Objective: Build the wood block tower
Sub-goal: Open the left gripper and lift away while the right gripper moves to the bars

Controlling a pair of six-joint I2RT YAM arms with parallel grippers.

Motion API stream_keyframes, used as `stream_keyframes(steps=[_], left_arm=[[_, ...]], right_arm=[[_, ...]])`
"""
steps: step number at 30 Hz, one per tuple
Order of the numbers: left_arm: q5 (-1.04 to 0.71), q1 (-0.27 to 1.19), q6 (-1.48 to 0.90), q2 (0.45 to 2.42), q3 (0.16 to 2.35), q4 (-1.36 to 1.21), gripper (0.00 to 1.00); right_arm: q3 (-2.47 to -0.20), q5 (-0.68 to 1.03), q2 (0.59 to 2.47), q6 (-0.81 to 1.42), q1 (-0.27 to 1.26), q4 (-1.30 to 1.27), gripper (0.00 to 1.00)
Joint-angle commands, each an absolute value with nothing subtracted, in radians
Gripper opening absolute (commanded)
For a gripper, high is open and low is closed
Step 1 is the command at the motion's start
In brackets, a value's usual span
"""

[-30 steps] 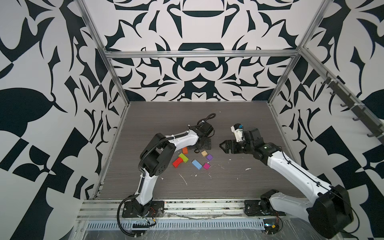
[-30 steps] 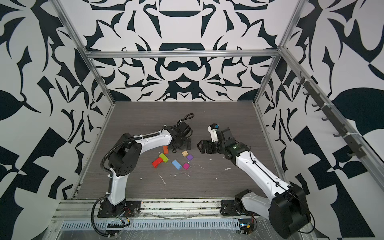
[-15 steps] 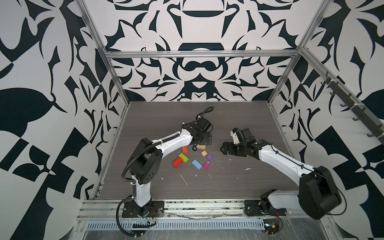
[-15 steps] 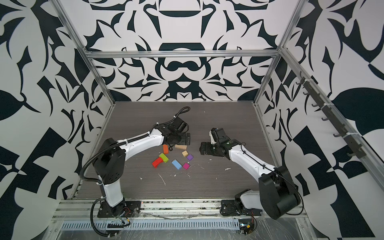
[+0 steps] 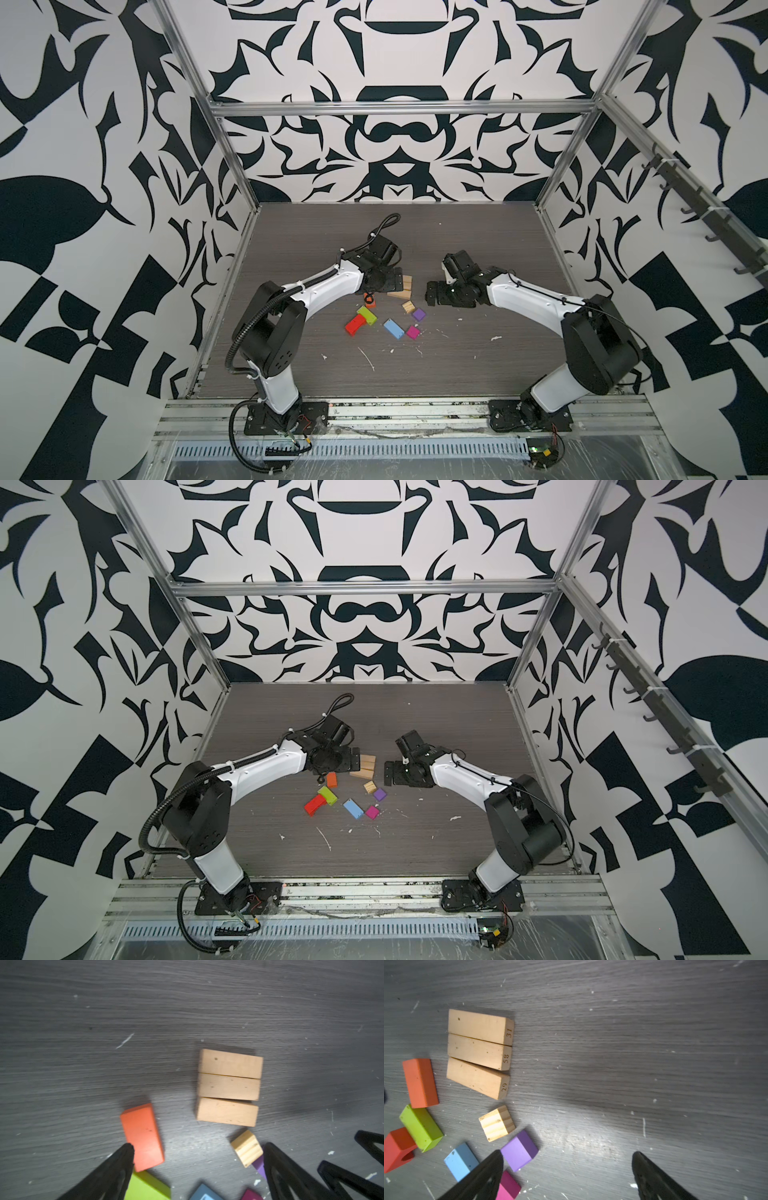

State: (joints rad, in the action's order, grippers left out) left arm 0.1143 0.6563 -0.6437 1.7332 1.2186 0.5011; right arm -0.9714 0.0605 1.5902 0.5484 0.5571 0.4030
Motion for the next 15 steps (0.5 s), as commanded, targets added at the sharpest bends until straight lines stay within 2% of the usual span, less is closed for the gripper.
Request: stream_keyframes(steps=[1,15], left_arm=[[0.073,0.618,-0.670,1.669,1.183,0.497,1.00],[-0.030,0.529,-0.707,1.587,1.046,0.424,0.99]], right_arm=[[-1.037,-0.018,1.624,0.570,0.583,0.445,0.99],[-1.177,-0.122,1.809,0.588,0.636,0.498,1.00]])
